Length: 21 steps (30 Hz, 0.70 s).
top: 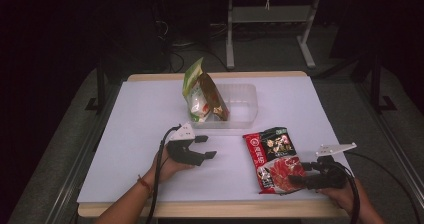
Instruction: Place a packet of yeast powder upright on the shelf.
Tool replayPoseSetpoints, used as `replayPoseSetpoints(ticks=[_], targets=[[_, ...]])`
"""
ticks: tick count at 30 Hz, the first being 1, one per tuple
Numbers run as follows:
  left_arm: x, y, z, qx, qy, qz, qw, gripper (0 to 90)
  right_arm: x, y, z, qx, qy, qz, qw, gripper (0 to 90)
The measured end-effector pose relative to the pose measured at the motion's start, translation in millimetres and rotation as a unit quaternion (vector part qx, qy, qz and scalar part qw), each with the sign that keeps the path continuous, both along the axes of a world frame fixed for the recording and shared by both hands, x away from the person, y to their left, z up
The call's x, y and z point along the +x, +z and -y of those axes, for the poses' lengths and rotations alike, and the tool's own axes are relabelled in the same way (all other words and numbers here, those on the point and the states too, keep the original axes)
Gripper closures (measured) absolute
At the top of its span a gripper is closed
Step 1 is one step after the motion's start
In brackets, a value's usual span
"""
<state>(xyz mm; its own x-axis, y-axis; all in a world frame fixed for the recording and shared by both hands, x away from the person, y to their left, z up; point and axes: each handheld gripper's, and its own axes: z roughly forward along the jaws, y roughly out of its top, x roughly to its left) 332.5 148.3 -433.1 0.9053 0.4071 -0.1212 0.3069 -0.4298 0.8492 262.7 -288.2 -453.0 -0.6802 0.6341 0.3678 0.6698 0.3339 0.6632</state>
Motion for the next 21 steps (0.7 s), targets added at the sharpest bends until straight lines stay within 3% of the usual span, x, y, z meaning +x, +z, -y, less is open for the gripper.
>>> replayPoseSetpoints(ticks=[6,12,18,21], targets=[[-0.2,-7.1,12.9,0.013,-0.026,-0.03,0.9991,32.0,-1.5,0.5,-3.6,-0.004,-0.003,-0.001,1.0,26.7],[-1.7,-10.7,26.8,0.012,-0.046,-0.054,0.9974,32.1,-4.2,1.6,-10.0,-0.009,-0.007,-0.002,0.9999,27.0],[-2.9,-14.0,37.6,0.014,-0.059,-0.081,0.9949,31.1,-5.7,1.7,-18.8,-0.007,0.008,-0.005,0.9999,27.1],[-3.7,-14.8,43.0,0.015,-0.056,-0.086,0.9946,27.5,-6.4,2.3,-24.1,-0.01,0.014,-0.007,0.9998,27.0]])
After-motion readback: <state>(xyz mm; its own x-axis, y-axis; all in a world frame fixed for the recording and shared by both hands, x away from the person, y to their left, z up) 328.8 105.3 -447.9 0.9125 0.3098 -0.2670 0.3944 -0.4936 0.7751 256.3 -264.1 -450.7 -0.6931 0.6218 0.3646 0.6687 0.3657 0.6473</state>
